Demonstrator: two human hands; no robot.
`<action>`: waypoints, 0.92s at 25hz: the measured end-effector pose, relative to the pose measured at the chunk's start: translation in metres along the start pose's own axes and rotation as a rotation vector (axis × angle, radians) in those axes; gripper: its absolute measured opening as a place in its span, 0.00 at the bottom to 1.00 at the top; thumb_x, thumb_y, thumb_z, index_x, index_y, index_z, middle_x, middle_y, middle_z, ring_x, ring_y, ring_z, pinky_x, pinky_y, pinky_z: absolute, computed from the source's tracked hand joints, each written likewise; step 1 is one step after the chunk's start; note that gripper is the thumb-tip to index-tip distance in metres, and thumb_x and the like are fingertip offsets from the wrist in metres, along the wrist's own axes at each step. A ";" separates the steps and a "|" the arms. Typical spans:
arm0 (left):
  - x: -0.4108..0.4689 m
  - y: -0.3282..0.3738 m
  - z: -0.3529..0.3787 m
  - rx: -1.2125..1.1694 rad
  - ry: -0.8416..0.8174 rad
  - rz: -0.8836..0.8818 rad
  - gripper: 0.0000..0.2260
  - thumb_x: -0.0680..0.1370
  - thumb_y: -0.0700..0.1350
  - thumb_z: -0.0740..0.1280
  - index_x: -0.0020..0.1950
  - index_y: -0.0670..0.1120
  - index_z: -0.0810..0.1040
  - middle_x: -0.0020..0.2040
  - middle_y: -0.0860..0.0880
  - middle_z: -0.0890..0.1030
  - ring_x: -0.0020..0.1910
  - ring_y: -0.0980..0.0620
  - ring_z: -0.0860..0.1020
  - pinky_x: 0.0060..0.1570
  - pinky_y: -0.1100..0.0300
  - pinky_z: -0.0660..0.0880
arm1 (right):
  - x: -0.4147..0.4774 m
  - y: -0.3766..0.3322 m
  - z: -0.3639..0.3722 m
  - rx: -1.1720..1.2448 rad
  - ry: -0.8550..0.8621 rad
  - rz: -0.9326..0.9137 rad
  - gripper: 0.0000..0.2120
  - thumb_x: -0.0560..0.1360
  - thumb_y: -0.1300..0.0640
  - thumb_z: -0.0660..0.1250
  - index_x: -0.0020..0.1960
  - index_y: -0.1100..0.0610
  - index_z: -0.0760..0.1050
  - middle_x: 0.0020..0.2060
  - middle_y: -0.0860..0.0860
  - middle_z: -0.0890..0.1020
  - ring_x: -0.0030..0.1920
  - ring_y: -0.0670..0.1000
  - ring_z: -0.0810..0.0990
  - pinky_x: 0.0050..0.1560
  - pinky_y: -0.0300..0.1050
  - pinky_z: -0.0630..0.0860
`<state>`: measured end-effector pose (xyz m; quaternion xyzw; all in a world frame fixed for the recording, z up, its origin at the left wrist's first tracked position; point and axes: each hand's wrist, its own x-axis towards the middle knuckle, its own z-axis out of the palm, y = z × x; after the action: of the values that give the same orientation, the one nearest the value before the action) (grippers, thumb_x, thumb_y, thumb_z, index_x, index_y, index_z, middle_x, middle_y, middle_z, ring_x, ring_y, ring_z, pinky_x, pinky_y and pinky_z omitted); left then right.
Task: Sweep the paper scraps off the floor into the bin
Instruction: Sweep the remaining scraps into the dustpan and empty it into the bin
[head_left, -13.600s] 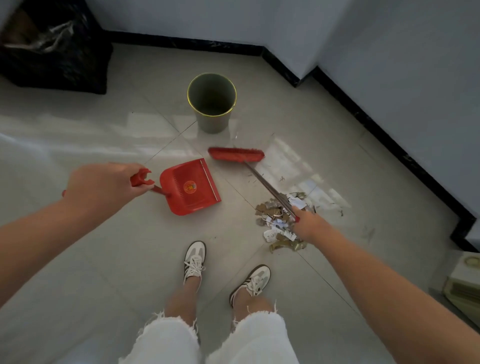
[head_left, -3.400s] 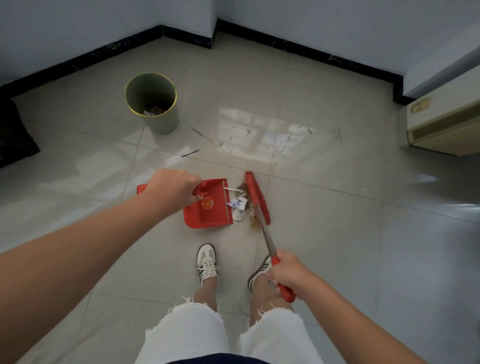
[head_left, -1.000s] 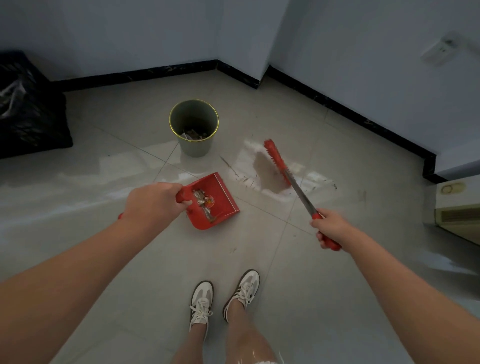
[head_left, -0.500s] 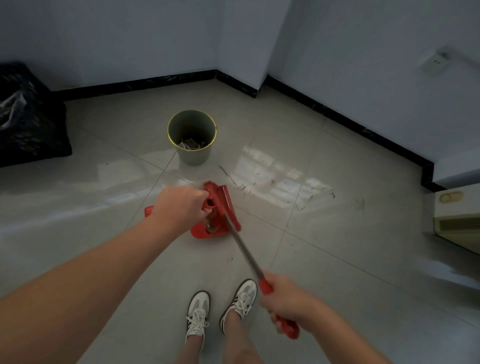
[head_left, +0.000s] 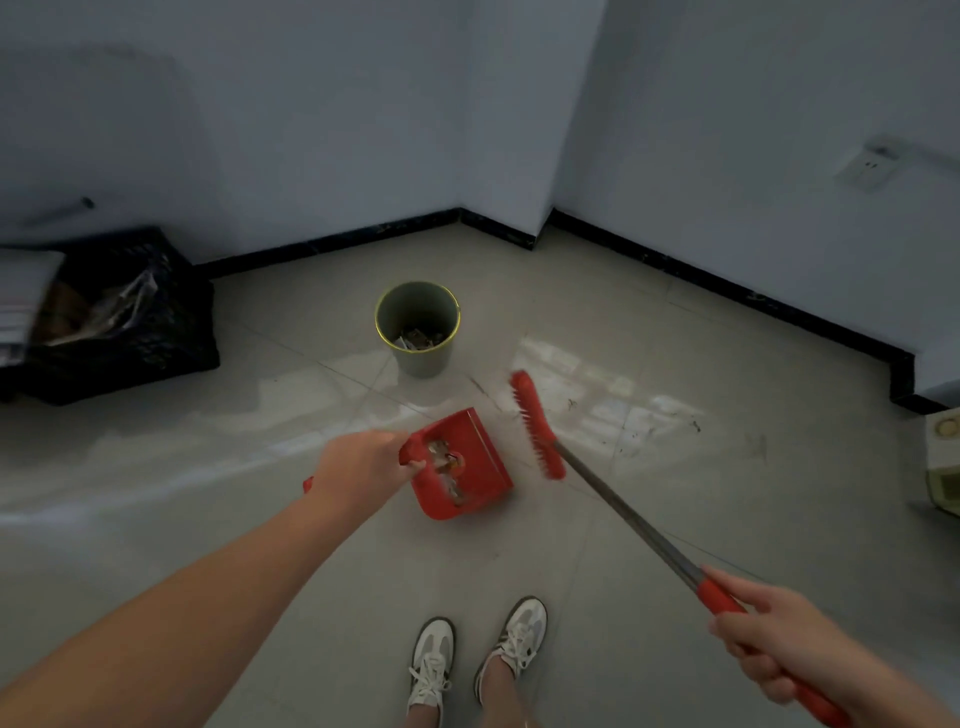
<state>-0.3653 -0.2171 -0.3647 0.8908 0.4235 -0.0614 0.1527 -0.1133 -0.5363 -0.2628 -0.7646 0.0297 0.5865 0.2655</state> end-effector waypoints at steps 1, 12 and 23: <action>-0.006 -0.001 -0.014 -0.058 0.042 -0.043 0.12 0.73 0.60 0.67 0.46 0.52 0.80 0.42 0.51 0.84 0.46 0.47 0.81 0.39 0.57 0.74 | 0.006 0.001 -0.003 0.007 0.048 -0.019 0.27 0.73 0.73 0.63 0.62 0.46 0.71 0.23 0.55 0.67 0.18 0.48 0.62 0.18 0.32 0.60; -0.097 -0.029 -0.115 -0.730 0.455 -0.493 0.12 0.66 0.60 0.75 0.40 0.52 0.84 0.33 0.54 0.84 0.37 0.51 0.80 0.38 0.59 0.72 | 0.048 -0.003 -0.070 -0.204 0.057 0.057 0.07 0.67 0.74 0.63 0.32 0.66 0.70 0.20 0.56 0.71 0.15 0.48 0.67 0.19 0.33 0.64; -0.092 -0.023 -0.062 -1.526 0.555 -1.201 0.18 0.69 0.55 0.75 0.41 0.42 0.76 0.26 0.47 0.67 0.22 0.51 0.63 0.24 0.62 0.63 | 0.044 -0.029 -0.053 -0.266 -0.032 0.115 0.15 0.68 0.74 0.67 0.27 0.63 0.70 0.19 0.56 0.68 0.15 0.49 0.66 0.14 0.35 0.60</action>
<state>-0.4420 -0.2508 -0.2890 0.1771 0.7487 0.3686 0.5217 -0.0427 -0.5232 -0.2837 -0.7805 -0.0086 0.6118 0.1283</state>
